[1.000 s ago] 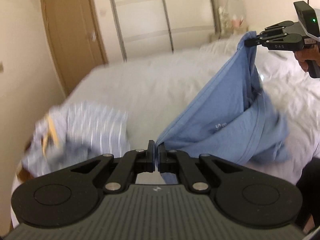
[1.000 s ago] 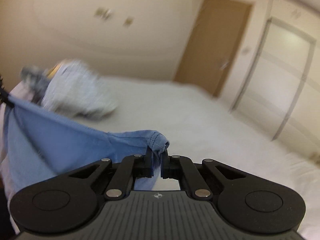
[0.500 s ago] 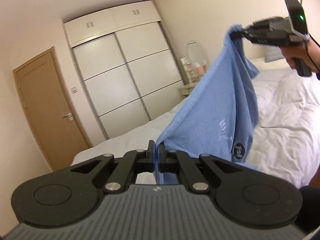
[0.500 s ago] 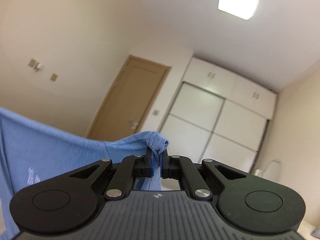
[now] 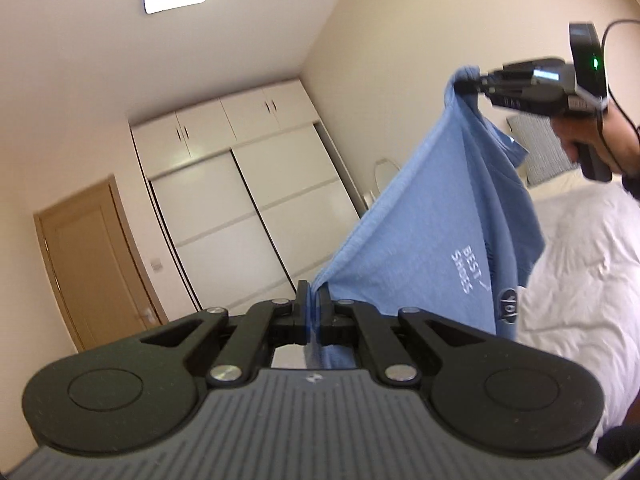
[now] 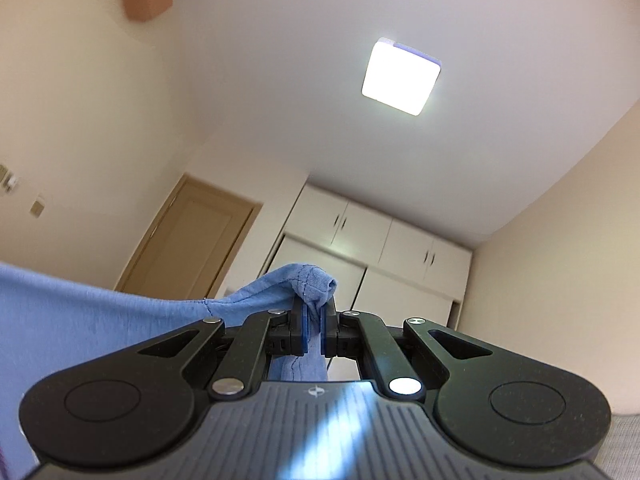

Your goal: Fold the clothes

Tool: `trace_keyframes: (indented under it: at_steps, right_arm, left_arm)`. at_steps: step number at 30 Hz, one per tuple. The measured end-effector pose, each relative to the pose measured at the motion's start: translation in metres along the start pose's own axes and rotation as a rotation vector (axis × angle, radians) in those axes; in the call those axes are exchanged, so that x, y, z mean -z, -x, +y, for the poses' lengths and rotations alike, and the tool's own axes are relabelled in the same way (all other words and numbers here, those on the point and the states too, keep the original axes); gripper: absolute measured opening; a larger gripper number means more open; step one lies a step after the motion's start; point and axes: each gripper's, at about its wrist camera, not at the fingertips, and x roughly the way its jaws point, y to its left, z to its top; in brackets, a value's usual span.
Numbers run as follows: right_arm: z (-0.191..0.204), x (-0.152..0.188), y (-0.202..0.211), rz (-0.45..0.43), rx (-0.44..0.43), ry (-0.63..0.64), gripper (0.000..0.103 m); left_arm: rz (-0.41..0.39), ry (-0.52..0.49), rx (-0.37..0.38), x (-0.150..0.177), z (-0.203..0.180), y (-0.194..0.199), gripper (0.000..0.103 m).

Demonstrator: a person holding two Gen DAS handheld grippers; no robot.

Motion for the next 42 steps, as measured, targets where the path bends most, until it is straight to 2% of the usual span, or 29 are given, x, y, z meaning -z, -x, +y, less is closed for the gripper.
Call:
trace_keyframes:
  at_steps: [5, 8, 11, 14, 20, 21, 23, 24, 25, 29, 30, 31, 33, 37, 39, 42]
  right_arm:
    - [0.003, 0.000, -0.017, -0.020, 0.004, 0.021, 0.002]
    - [0.013, 0.010, -0.035, -0.013, -0.006, 0.043, 0.002]
    - [0.037, 0.033, -0.069, 0.021, -0.069, 0.069, 0.002]
    - [0.079, 0.072, -0.120, 0.071, -0.166, 0.095, 0.002]
    - [0.218, 0.189, -0.231, 0.221, -0.437, 0.109, 0.002]
    - [0.243, 0.209, -0.243, 0.252, -0.486, 0.119, 0.002]
    - [0.293, 0.246, -0.262, 0.308, -0.589, 0.144, 0.003]
    - [0.310, 0.260, -0.269, 0.350, -0.635, 0.155, 0.008]
    - [0.308, 0.262, -0.268, 0.404, -0.646, 0.136, 0.024]
    - [0.299, 0.273, -0.265, 0.622, -0.686, 0.059, 0.044]
    - [0.297, 0.276, -0.265, 0.677, -0.695, 0.039, 0.053]
    - [0.294, 0.278, -0.264, 0.731, -0.703, 0.019, 0.054]
    - [0.290, 0.284, -0.263, 0.840, -0.720, -0.021, 0.055]
    - [0.278, 0.294, -0.257, 1.058, -0.739, -0.101, 0.056]
    - [0.251, 0.290, -0.237, 1.160, -0.675, -0.122, 0.056]
    - [0.220, 0.284, -0.204, 1.294, -0.596, -0.142, 0.057]
  left_arm:
    - [0.052, 0.000, 0.037, 0.011, -0.009, -0.008, 0.001]
    - [0.121, 0.028, 0.056, 0.040, -0.009, -0.027, 0.000]
    - [0.214, 0.069, 0.060, 0.085, 0.000, -0.058, 0.000]
    - [0.330, 0.142, 0.043, 0.149, 0.015, -0.098, 0.000]
    - [0.603, 0.255, 0.011, 0.274, 0.049, -0.164, 0.001]
    - [0.648, 0.270, 0.010, 0.289, 0.055, -0.173, 0.004]
    - [0.724, 0.317, 0.021, 0.308, 0.067, -0.185, 0.017]
    - [0.759, 0.335, 0.020, 0.316, 0.074, -0.189, 0.035]
    - [0.786, 0.349, 0.024, 0.320, 0.082, -0.191, 0.044]
    - [0.868, 0.367, 0.067, 0.318, 0.109, -0.205, 0.049]
    - [0.876, 0.356, 0.088, 0.314, 0.114, -0.211, 0.052]
    - [0.881, 0.344, 0.110, 0.311, 0.120, -0.216, 0.058]
    - [0.879, 0.296, 0.164, 0.299, 0.122, -0.234, 0.062]
    - [0.828, 0.134, 0.296, 0.284, 0.106, -0.270, 0.063]
    - [0.840, 0.076, 0.347, 0.293, 0.093, -0.289, 0.063]
    - [0.879, 0.060, 0.410, 0.316, 0.077, -0.320, 0.062]
